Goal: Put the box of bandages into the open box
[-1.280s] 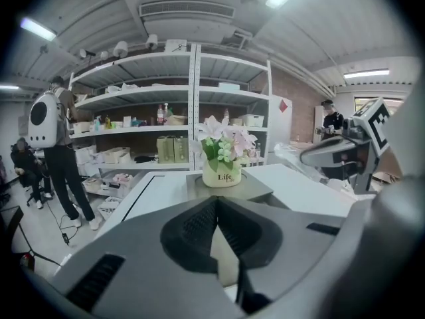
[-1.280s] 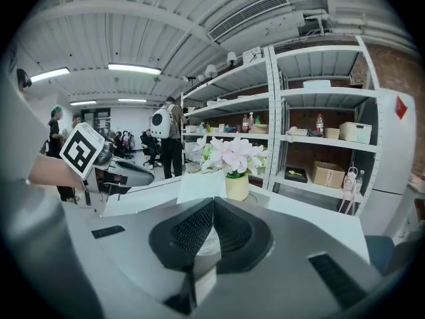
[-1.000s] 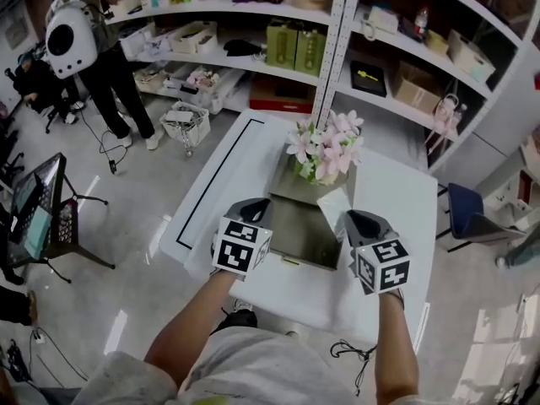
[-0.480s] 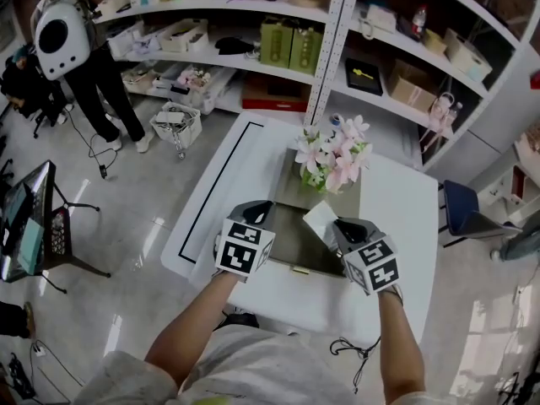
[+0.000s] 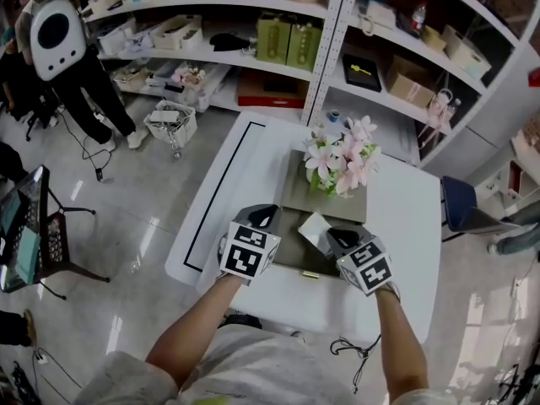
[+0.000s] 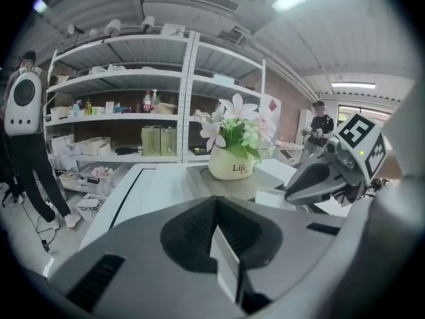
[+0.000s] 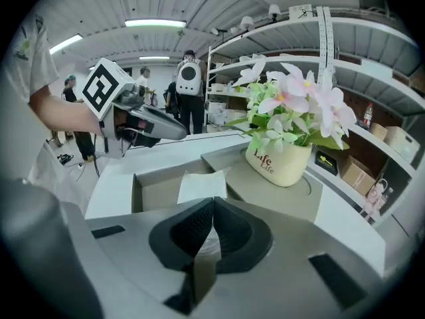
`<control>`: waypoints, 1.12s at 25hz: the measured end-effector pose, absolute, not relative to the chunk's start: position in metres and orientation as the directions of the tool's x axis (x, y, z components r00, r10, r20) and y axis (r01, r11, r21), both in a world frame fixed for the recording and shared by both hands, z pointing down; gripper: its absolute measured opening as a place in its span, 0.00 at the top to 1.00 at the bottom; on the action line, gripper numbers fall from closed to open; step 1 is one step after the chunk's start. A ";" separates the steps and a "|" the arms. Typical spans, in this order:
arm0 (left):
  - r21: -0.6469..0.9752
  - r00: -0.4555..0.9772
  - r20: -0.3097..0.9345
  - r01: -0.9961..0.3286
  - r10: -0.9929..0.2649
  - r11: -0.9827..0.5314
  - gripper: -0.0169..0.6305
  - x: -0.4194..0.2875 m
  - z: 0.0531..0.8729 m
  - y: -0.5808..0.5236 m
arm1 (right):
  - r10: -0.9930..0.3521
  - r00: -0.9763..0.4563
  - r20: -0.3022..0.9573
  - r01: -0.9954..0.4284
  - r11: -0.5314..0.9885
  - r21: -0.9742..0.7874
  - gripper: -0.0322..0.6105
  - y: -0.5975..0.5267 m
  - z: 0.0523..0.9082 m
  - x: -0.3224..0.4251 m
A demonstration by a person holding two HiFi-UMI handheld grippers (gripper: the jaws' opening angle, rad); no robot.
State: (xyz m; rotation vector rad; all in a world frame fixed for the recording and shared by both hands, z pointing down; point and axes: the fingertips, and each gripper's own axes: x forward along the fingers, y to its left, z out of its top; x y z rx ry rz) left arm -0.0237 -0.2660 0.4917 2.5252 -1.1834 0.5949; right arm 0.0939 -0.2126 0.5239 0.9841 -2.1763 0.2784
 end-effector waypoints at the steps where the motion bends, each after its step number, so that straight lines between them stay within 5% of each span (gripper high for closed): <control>1: 0.085 0.580 0.482 -0.777 -0.657 -0.624 0.97 -0.025 0.493 -0.267 | -0.561 -0.446 0.697 -0.722 0.686 0.091 0.94 -0.213 0.528 0.092; 28: 0.077 0.606 0.490 -0.746 -0.627 -0.661 0.97 -0.043 0.498 -0.276 | -0.501 -0.383 0.776 -0.726 0.683 0.083 0.89 -0.207 0.568 0.069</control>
